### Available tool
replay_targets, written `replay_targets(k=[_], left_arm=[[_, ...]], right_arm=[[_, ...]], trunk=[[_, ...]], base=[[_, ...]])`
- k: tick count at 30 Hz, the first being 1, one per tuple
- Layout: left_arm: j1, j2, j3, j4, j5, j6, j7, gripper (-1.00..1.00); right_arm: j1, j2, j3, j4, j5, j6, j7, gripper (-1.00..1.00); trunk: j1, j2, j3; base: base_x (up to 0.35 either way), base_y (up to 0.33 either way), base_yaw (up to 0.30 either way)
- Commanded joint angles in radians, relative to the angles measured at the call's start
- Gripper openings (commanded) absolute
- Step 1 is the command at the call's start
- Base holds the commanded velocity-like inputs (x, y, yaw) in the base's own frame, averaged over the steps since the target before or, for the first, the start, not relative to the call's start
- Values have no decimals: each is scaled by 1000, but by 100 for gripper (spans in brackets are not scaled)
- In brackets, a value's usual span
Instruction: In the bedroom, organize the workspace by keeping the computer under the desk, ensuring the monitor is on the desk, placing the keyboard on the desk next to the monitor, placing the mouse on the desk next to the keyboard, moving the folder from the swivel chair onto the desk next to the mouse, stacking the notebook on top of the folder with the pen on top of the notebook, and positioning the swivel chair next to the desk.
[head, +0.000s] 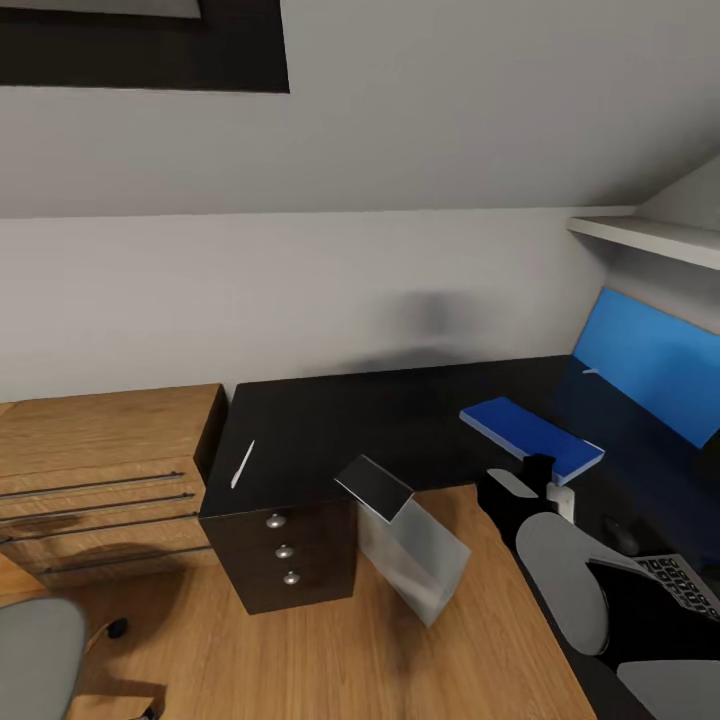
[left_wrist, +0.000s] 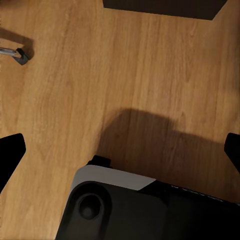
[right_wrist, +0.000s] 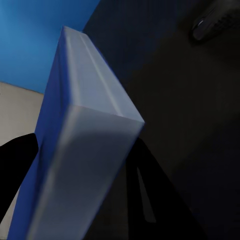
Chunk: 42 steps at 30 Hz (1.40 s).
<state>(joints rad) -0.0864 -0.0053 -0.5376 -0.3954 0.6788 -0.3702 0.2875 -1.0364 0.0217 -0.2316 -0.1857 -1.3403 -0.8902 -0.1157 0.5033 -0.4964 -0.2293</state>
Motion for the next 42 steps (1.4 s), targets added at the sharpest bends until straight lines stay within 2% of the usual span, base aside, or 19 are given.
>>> replay_targets(k=[1,17,25,31,42], left_arm=[[-1,1,-9,0,5,-4,8,100],[-1,1,-10,-7,4,-4,8,100],[-1,2,7,-90,15,0,13,100],[-1,2,6,-95,17,3,13,100],[-1,1,4,-91,18,5,15,100]], right_arm=[[-1,1,-3,-1,11,-1,-10,-100],[-1,1,-1,-2,16,-2,-4,-100],[-1,4,1,-9,13,-2,-5,-100],[-1,17,0,-11,12,-1,-5,-100],[-1,19,0,-6,17,-3,3,-100]], trunk=[[0,-2,-2],[0,-2,-8],[0,-2,-9],[23,-44,-28],[66,-121,-62]], base=[[0,0,-3],[0,0,-38],[0,0,-3],[0,0,0],[0,0,0]])
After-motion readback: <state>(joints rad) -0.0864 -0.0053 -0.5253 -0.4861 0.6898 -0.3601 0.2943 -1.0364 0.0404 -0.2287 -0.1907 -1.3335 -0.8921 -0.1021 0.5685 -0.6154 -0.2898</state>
